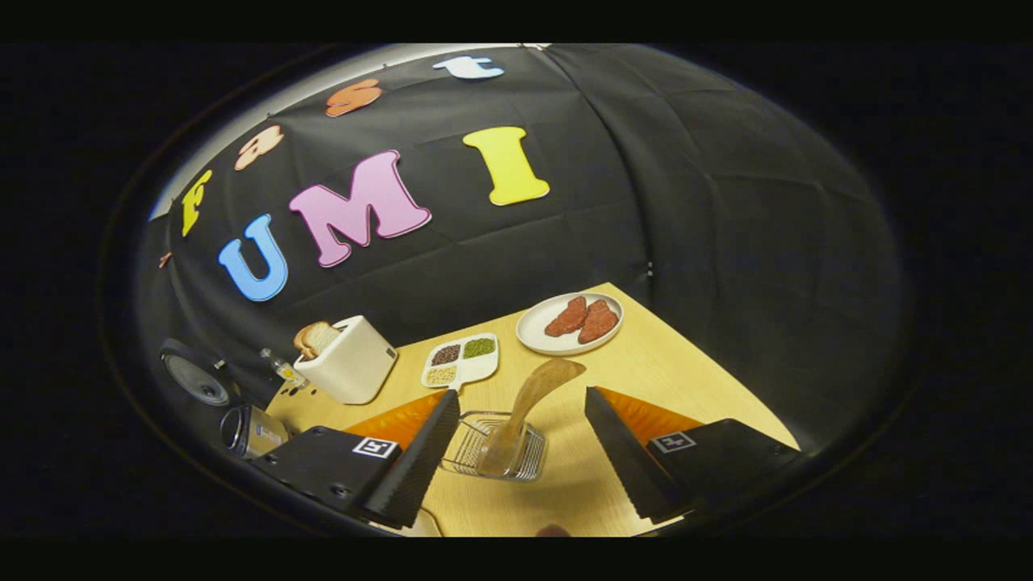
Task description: Close the left gripper, press the button to open the rice cooker; take a wooden spoon from the chopstick holder with the right hand, scoop a spoonful of rice and pour it into the rice cooker, then put the wooden spoon back into the chopstick holder.
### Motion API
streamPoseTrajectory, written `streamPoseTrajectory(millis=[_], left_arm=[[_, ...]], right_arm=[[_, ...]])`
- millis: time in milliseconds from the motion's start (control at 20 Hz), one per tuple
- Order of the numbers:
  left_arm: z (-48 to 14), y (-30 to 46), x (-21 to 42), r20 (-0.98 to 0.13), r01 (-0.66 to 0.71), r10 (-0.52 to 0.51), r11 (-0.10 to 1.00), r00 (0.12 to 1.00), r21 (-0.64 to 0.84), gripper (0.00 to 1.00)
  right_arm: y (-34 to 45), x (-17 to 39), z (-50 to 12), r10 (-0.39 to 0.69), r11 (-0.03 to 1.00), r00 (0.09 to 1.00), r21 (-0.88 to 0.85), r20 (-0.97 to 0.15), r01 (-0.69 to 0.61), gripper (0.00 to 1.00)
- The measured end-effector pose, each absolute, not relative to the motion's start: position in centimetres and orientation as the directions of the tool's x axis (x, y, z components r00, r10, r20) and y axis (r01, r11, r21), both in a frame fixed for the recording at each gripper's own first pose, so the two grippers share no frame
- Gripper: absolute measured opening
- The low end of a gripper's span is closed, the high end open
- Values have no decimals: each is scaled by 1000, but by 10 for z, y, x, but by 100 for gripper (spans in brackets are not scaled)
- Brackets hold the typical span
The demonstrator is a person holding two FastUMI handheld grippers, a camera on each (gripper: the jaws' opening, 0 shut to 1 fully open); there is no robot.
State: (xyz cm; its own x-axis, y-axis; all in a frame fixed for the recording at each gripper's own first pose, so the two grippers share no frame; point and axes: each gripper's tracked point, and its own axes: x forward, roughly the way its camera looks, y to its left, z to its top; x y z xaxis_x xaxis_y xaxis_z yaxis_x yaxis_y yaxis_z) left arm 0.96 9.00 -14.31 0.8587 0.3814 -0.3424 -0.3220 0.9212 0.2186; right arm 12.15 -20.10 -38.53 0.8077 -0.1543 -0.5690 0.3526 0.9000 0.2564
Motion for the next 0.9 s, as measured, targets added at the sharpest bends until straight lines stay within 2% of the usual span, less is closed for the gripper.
streamPoseTrajectory(millis=[150,250,300,350,450,500,600,700,750,800,900], left_arm=[[-141,84,3,-353,-326,400,911,846,250,70],[-139,78,2,-358,-323,404,908,841,266,70],[-136,76,1,-355,-323,407,906,842,273,70],[-133,75,1,-348,-325,410,904,843,279,70],[-132,74,-1,-351,-328,413,903,841,276,70],[-136,76,-3,-358,-333,416,903,836,271,70],[-142,79,-6,-375,-348,420,904,826,248,71],[-146,81,-8,-387,-365,424,905,819,219,71],[-146,82,-8,-387,-369,426,904,818,214,71],[-146,83,-9,-383,-368,424,905,820,215,71],[-142,84,-10,-371,-360,418,907,829,219,71]], right_arm=[[-198,135,-412,-124,874,789,311,-602,374,95],[-199,145,-422,-114,854,787,345,-606,389,76],[-199,148,-427,-104,846,782,359,-615,395,80],[-195,149,-431,-87,839,777,375,-623,394,80],[-193,151,-435,-68,834,772,389,-632,391,69],[-196,152,-434,-84,836,773,378,-629,398,43],[-193,155,-433,-79,839,773,377,-629,392,23],[-188,147,-426,-69,842,773,378,-631,384,20],[-186,146,-426,-58,838,769,388,-637,385,25],[-184,145,-424,-50,834,768,396,-638,383,17],[-182,143,-421,-47,842,767,387,-640,376,14]])
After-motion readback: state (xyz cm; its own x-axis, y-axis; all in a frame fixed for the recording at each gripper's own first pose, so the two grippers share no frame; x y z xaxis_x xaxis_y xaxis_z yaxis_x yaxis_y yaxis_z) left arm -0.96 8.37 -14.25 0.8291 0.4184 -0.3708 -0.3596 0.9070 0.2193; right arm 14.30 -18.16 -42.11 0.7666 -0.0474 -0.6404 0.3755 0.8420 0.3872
